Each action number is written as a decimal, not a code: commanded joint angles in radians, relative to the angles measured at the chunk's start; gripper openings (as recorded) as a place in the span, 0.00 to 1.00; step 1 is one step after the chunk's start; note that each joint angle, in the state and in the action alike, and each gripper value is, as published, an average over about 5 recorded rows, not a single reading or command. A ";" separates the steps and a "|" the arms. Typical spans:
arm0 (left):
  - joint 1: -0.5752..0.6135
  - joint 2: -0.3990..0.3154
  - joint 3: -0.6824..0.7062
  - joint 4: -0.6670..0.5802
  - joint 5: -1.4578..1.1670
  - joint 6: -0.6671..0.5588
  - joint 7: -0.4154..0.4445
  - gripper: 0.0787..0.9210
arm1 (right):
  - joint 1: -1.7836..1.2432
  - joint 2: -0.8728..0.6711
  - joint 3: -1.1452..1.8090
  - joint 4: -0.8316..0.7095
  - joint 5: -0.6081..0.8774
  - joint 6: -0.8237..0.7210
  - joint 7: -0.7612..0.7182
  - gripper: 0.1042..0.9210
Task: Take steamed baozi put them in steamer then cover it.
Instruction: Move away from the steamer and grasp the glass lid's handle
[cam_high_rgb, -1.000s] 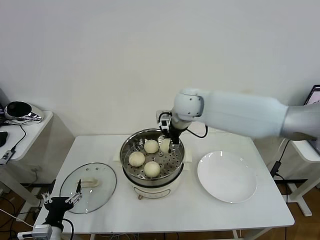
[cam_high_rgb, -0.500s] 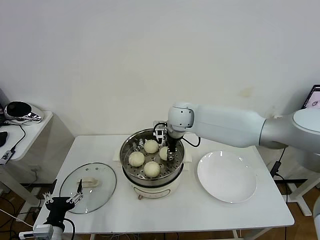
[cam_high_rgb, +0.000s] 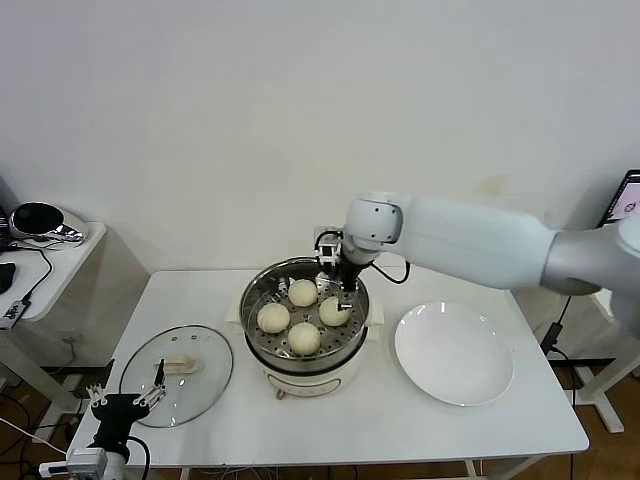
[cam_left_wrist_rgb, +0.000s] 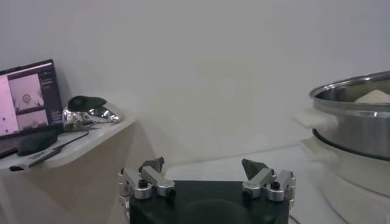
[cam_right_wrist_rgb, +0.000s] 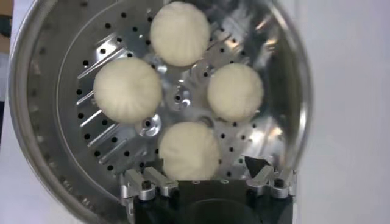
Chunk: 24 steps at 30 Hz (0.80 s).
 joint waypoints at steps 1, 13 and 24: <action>0.000 -0.003 0.003 -0.001 -0.013 -0.003 -0.005 0.88 | -0.261 -0.367 0.270 0.354 0.078 0.204 0.558 0.88; 0.004 -0.041 0.010 0.008 0.025 -0.035 -0.013 0.88 | -1.547 -0.333 1.505 0.468 -0.320 0.737 0.703 0.88; -0.011 -0.050 0.001 0.096 0.555 -0.115 -0.087 0.88 | -1.991 0.213 2.102 0.481 -0.404 0.954 0.549 0.88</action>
